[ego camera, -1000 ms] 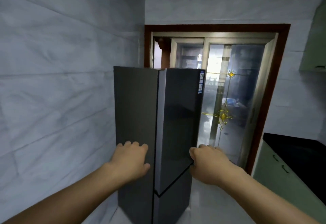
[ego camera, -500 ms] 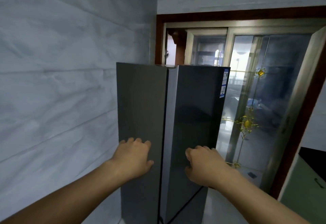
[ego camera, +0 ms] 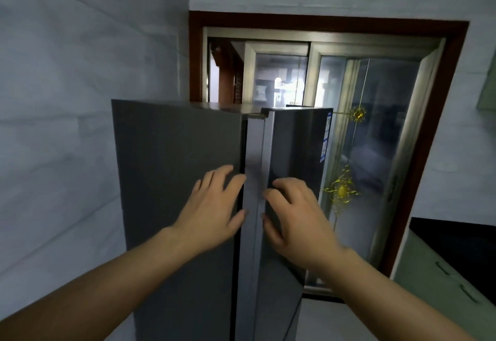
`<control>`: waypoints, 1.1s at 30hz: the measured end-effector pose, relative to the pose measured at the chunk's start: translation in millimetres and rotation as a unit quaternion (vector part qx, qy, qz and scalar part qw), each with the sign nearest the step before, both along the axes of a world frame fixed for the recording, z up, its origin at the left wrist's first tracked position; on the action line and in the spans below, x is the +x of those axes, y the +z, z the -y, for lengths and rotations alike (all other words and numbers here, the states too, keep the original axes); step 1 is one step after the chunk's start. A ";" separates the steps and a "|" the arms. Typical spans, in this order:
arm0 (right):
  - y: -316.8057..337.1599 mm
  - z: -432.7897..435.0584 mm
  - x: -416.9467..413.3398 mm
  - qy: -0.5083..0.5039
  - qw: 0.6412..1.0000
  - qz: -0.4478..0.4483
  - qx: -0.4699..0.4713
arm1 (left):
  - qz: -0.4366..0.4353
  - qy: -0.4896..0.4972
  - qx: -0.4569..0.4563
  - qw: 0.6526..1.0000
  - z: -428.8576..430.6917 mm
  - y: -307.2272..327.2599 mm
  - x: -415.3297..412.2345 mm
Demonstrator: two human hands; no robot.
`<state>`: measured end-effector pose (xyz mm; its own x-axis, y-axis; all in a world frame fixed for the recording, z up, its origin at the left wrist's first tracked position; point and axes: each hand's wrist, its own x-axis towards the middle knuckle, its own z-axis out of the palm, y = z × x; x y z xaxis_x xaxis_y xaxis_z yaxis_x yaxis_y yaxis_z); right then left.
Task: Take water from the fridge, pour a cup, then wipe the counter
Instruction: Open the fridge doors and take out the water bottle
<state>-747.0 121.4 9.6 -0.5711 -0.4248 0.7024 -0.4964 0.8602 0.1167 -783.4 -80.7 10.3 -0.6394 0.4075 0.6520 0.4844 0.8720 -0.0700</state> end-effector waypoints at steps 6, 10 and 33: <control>4.5 -4.6 -57.1 0.075 0.973 -0.135 0.171 | -0.086 -0.075 -0.012 0.993 -2.9 11.6 -55.6; 6.1 -5.9 -77.9 0.101 0.954 -0.198 0.201 | -0.138 -0.131 -0.004 0.982 -0.7 12.3 -73.3; -11.6 -47.1 -57.4 0.048 0.950 -0.269 0.149 | -0.283 -0.146 -0.004 0.948 -0.8 1.2 -114.3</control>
